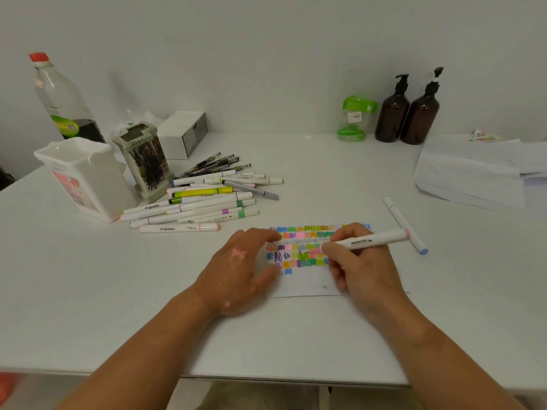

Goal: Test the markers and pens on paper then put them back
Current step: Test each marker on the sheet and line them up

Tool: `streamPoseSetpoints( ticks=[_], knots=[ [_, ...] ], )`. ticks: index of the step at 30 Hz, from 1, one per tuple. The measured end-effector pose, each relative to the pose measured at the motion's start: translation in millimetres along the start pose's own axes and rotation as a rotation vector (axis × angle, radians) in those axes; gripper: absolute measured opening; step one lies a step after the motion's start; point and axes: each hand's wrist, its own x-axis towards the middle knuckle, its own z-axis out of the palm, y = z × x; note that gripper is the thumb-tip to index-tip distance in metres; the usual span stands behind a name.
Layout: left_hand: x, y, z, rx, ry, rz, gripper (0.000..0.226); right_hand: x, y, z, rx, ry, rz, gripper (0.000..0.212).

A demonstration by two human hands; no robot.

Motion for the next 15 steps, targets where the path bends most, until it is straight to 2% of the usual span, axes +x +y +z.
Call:
streamPoseSetpoints(
  ticks=[2,5,8,11,15],
  knots=[
    [-1.5,-2.0,-3.8,-0.155,0.098,-0.069,0.037,1.9,-1.0,-4.7,0.189,-0.017,0.032,0.018],
    [-4.1,-4.8,-8.2,-0.286,0.236,-0.128,0.038,2.8,-2.0,-7.9,0.281,-0.095,0.014,0.019],
    [-6.9,-6.4,-7.2,-0.492,0.235,-0.139,0.042,1.0,-2.9,-7.7,0.424,-0.192,0.029,0.018],
    [-9.9,-8.8,-6.3,-0.585,0.23,-0.108,0.032,-1.1,-2.7,-7.2,0.407,-0.208,0.011,0.003],
    [-13.7,-6.4,-7.9,-0.544,0.223,-0.058,0.028,-5.2,-5.1,-3.4,0.296,-0.231,-0.06,0.003]
  ],
)
